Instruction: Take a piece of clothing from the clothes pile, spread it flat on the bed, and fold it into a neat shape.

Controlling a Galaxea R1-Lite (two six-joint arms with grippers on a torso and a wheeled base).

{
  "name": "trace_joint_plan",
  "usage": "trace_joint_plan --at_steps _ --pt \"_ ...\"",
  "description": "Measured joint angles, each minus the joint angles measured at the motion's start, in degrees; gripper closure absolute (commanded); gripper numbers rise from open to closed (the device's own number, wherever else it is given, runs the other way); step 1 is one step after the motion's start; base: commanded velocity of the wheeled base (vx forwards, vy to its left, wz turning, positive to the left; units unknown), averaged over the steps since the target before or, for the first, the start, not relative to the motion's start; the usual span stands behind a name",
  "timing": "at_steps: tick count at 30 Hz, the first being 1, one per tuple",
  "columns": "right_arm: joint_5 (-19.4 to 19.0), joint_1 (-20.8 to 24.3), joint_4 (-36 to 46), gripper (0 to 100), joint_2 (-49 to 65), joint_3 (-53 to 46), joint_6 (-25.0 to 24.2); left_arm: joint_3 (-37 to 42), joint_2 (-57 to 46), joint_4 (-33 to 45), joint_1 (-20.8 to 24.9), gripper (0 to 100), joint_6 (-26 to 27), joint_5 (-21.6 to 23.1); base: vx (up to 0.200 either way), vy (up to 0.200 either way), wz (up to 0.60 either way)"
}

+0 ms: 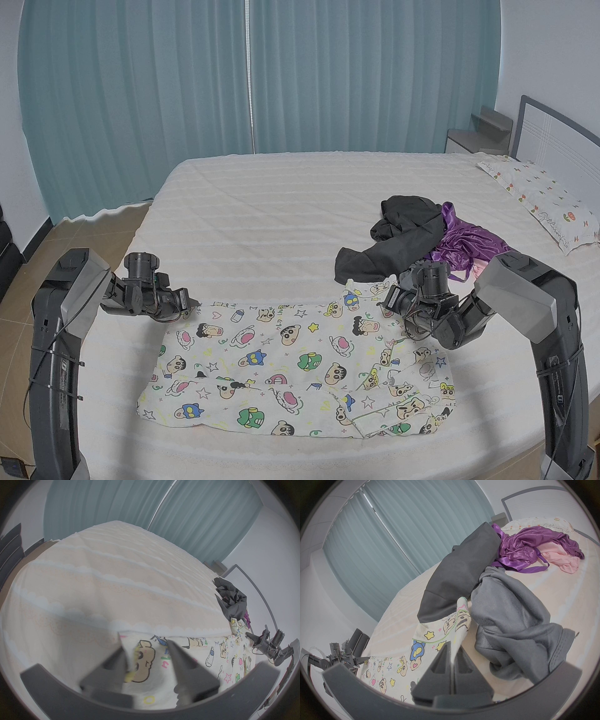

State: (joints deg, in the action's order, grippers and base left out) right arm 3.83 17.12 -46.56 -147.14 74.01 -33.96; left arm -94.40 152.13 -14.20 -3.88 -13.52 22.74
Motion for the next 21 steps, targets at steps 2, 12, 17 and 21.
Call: trace_joint_plan --at_steps 2,12,17,21 --pt "0.0 0.0 0.0 100 0.0 -0.2 0.0 0.0 -0.1 -0.1 -0.1 100 -0.1 0.0 0.000 0.000 0.00" --pt "0.0 0.0 -4.1 100 0.9 -1.9 0.0 1.3 -2.4 -0.2 -1.2 100 -0.2 -0.4 0.000 0.000 0.00" --pt "0.0 0.4 -5.2 100 1.7 -3.4 0.3 2.5 -3.9 -0.8 -1.8 100 -0.9 -0.4 0.000 0.000 0.00" --pt "0.0 0.5 -5.4 100 2.5 -4.0 0.4 3.5 -5.4 -1.8 -2.2 100 -1.9 -0.5 0.000 0.000 0.00"
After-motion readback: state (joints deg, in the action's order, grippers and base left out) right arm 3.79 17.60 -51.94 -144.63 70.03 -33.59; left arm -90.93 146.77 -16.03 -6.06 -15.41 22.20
